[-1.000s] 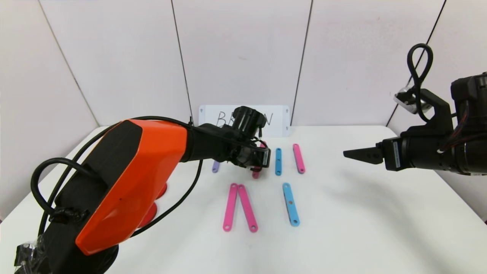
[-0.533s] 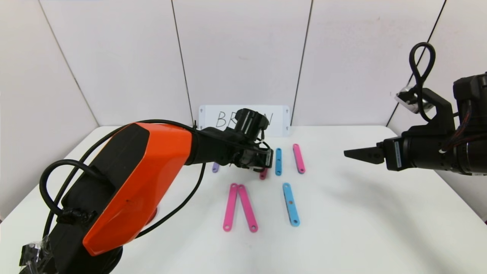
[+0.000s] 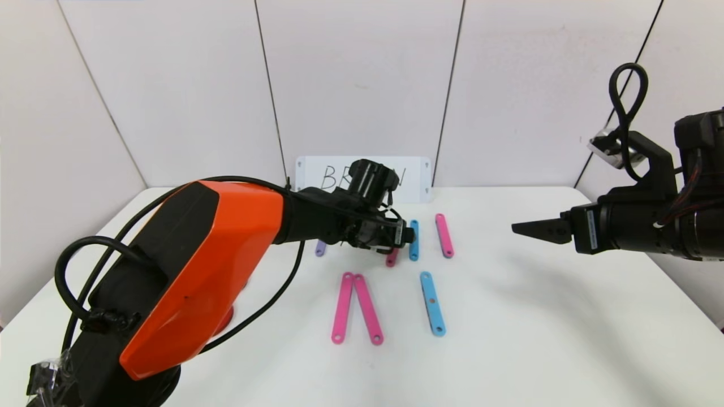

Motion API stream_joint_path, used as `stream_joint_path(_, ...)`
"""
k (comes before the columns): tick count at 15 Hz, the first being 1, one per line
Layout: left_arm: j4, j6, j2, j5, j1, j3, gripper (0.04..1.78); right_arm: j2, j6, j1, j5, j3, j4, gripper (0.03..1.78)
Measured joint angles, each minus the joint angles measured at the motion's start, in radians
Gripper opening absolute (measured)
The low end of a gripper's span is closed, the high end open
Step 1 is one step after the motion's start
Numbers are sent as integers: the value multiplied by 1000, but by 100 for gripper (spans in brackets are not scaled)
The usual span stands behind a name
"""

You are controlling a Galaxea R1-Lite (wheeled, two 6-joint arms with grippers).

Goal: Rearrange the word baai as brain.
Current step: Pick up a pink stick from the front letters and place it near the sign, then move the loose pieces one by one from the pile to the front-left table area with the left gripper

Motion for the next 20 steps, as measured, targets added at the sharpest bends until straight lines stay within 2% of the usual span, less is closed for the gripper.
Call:
stream_joint_path(5, 7, 3, -47, 0, 15, 1, 174, 0, 0, -1, 0, 0, 0, 174)
stream_joint_path(8, 40, 14, -83, 3, 57, 14, 174, 0, 0, -1, 1, 0, 0, 174)
stream_joint_path(16, 271, 24, -173, 34, 269, 53, 174, 5, 0, -1, 1, 4, 0, 174)
stream_joint_path(20, 269, 18, -224, 37, 380, 146, 174, 9, 0, -2, 0, 8, 0, 174)
